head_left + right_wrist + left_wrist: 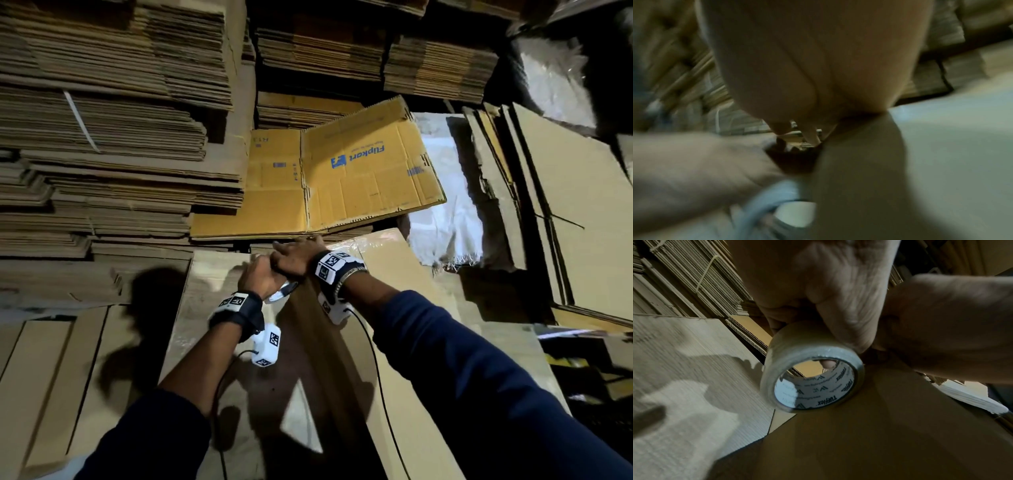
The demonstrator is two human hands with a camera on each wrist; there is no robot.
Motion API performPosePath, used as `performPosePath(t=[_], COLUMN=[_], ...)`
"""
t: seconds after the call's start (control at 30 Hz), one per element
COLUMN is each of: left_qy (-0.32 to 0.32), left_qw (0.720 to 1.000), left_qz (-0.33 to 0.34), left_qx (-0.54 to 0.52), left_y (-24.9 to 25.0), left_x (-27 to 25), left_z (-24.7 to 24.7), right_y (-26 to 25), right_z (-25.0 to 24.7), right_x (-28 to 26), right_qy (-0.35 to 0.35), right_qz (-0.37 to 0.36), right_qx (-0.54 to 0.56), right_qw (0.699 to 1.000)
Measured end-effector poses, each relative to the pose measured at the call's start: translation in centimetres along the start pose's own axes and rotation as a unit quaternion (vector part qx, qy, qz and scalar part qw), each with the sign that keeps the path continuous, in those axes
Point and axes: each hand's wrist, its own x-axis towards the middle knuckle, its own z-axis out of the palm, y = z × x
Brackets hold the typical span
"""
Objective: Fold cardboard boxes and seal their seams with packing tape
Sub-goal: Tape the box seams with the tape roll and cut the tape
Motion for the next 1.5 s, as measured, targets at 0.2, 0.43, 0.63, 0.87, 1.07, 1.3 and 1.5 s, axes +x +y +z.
performPosePath(t=[0.2,0.43,0.63,0.87,1.07,1.3,1.5], left_qy=[-0.002,-0.032,-0.089,-0.150,-0.202,-0.207,-0.214], left_qw=[1.000,0.998,0.991,0.980,0.969,0.970,0.971], left_qz=[0.000,0.034,0.087,0.078,0.088,0.053,0.065], left_qx=[-0.029,-0.046,-0.041,-0.105,-0.107,-0.117,-0.082], left_y=[-0.1,-1.6,-1.8,-2.2,0.1,1.3,1.3], left_x=[-0.8,-0.3,0.2,1.2,0.4,0.3,0.7], left_z=[0.2,-1.0,-1.8,-2.5,-4.5,-5.8,-5.8], right_y=[5.8,21.5,26.9,23.3,13.2,0.5,-2.4], right_z=[1.2,5.2,9.0,6.2,2.7,2.6,5.6], right_x=[-6.4,-17.5,-21.3,-21.8,-17.5,-9.9,-8.9], right_qy=[0.220,0.192,0.102,0.061,0.198,0.207,0.250], right_qz=[-0.072,0.077,0.138,0.152,0.052,0.025,0.088], right_qx=[0.254,0.204,0.135,0.097,0.329,0.356,0.255], right_qw=[0.939,0.957,0.976,0.982,0.922,0.911,0.930])
